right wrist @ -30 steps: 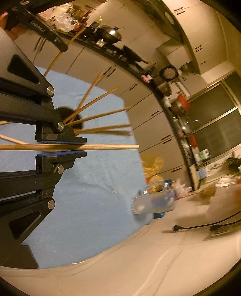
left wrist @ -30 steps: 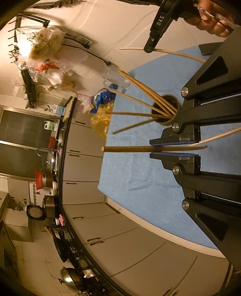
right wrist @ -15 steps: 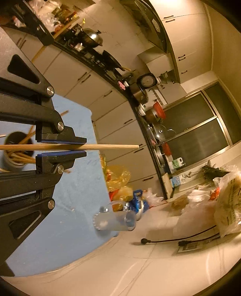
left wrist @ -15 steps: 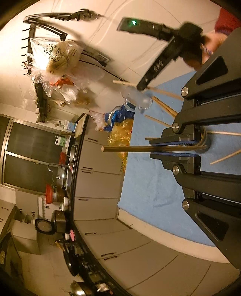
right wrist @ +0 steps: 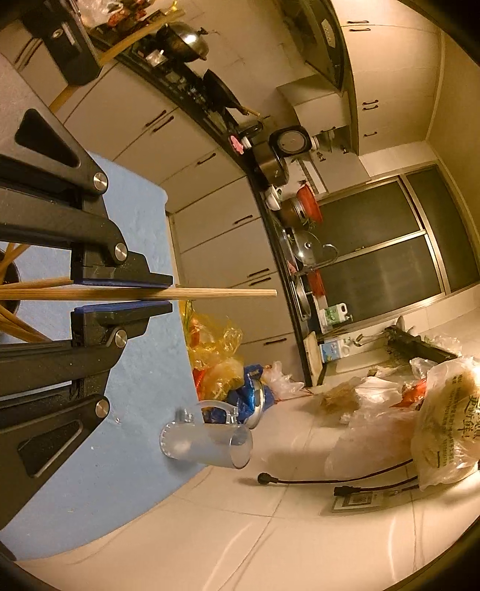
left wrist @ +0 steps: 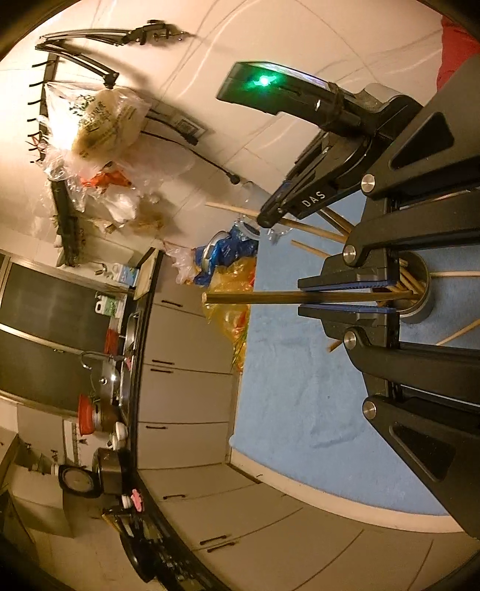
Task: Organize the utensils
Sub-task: 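Lower the chopsticks into the grey cup and open the left tool while the right tool opens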
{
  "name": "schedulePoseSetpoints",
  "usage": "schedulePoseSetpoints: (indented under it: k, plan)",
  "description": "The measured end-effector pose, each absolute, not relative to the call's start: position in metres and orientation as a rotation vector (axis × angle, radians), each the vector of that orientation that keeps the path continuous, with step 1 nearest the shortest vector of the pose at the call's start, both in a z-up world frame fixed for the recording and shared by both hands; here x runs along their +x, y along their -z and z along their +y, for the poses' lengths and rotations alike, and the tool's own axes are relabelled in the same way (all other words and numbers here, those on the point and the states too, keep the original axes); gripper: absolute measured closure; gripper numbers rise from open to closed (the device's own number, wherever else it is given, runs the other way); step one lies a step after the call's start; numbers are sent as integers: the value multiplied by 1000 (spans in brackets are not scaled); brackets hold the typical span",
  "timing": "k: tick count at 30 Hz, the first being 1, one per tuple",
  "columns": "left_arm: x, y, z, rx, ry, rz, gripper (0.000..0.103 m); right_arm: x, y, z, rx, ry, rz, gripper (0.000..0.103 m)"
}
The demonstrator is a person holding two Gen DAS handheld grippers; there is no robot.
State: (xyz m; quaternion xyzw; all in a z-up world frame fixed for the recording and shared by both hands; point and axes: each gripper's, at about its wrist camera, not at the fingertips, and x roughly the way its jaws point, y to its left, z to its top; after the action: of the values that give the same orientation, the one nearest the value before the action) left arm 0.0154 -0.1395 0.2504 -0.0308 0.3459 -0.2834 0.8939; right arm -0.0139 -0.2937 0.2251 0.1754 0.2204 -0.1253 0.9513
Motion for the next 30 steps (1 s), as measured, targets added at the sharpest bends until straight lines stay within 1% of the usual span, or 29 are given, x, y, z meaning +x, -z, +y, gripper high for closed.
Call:
schedulePoseSetpoints:
  k: [8,14,24,25,27,28,30]
  plan:
    - [21,-225,-147,-24,600,754,97,-11,-211,-285,324,239,477,97]
    - [17,-219,-150,-12,599,751,97,-22,-208,-282,310,217,503,96]
    - [6,-223,-144,-33,562,736,97,-61,-230,-303,365,175,504,95]
    - [3,-225,-144,-32,556,731,97,-67,-232,-306,369,173,501,94]
    - [-2,-228,-143,-34,544,718,97,-82,-235,-312,370,169,507,86]
    - [-6,-229,-143,-35,540,714,97,-88,-234,-316,371,168,515,80]
    - [-14,-231,-143,-36,529,707,97,-103,-230,-323,369,178,540,76]
